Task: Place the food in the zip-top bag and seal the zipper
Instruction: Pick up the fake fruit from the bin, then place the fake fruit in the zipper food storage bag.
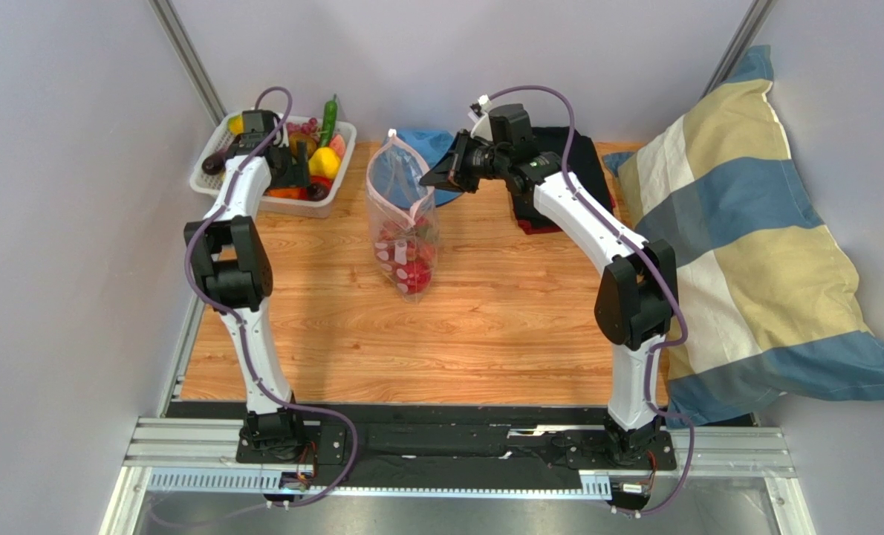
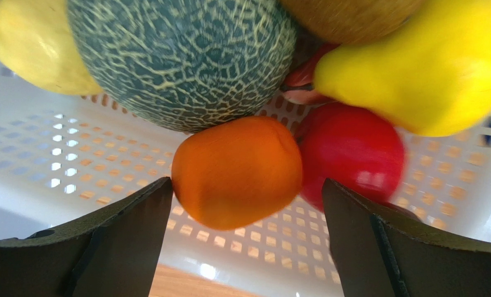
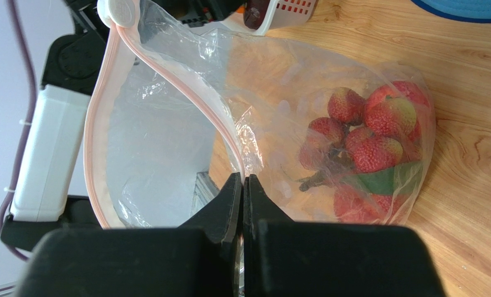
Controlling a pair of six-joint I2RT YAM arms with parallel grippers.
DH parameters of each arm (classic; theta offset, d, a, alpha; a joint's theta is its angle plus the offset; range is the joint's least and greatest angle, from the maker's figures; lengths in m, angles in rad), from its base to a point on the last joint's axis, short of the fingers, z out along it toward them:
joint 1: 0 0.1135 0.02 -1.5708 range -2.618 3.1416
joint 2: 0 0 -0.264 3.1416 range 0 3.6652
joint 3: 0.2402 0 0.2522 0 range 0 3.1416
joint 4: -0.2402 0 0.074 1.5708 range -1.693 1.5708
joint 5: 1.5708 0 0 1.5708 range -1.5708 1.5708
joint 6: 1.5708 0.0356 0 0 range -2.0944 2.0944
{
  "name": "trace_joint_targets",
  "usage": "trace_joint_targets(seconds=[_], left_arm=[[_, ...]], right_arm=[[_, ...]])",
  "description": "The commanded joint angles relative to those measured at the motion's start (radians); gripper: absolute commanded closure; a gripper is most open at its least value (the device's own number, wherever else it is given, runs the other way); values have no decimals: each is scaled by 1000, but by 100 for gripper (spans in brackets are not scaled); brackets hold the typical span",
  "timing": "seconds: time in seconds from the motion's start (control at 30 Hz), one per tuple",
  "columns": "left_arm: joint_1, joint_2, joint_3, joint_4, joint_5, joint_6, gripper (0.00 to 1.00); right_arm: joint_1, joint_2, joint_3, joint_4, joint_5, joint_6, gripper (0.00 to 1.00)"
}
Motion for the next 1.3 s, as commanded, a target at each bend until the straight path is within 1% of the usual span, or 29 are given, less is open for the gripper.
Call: trace_joint_targets(seconds=[0.0,0.07,0.17,0.2,0.33,0.4,0.5,0.53,0.57,0.63,0.67,0.73,0.77,0.9,1.0,1.1,1.2,1.23,1.27], left_arm=[[-1,40,63,-3,0,2,6],[-1,40,61,-9,0,-13,9],[7,17,55,-24,1,-50,21],[8,-17,43,-23,0,-56,28],[8,-132,0,11,21,-91,38],[7,-207,0,12,73,-99,44],[-9,-308,10,26,163,-113,48],[-18,-328,18,25,194,-122,48],[-35,-347,42,20,270,-122,49],[-65,-400,66,9,326,-131,49],[-96,-417,79,8,387,-137,49],[-119,-462,87,11,423,-141,49],[-156,-477,92,9,446,-137,49],[-277,-542,51,11,506,-140,50],[-335,-557,4,-18,556,-162,52],[-360,-569,-55,-44,593,-202,53],[-391,-575,-98,-67,584,-182,53],[-397,-572,-100,-92,581,-164,52],[-397,-563,-103,-103,573,-156,49]], right_arm=[[5,2,31,29,6,-17,100],[5,2,31,28,8,-19,100],[5,0,33,28,9,-22,100],[4,0,31,28,8,-22,100],[8,-1,31,31,3,-16,100],[11,2,34,34,2,-14,100],[21,0,37,43,-1,-8,100],[24,0,42,43,-3,-6,100],[28,-1,43,46,-3,-5,100],[31,0,50,49,-1,-5,100],[36,-1,54,49,-1,-6,100],[39,-3,59,48,2,-9,100],[41,-3,59,48,3,-11,100],[45,-6,57,49,9,-17,100],[44,-9,54,51,19,-17,100],[44,-18,48,52,23,-16,100],[45,-31,39,52,29,-19,100],[44,-32,33,51,31,-19,100],[45,-35,33,51,29,-17,100]])
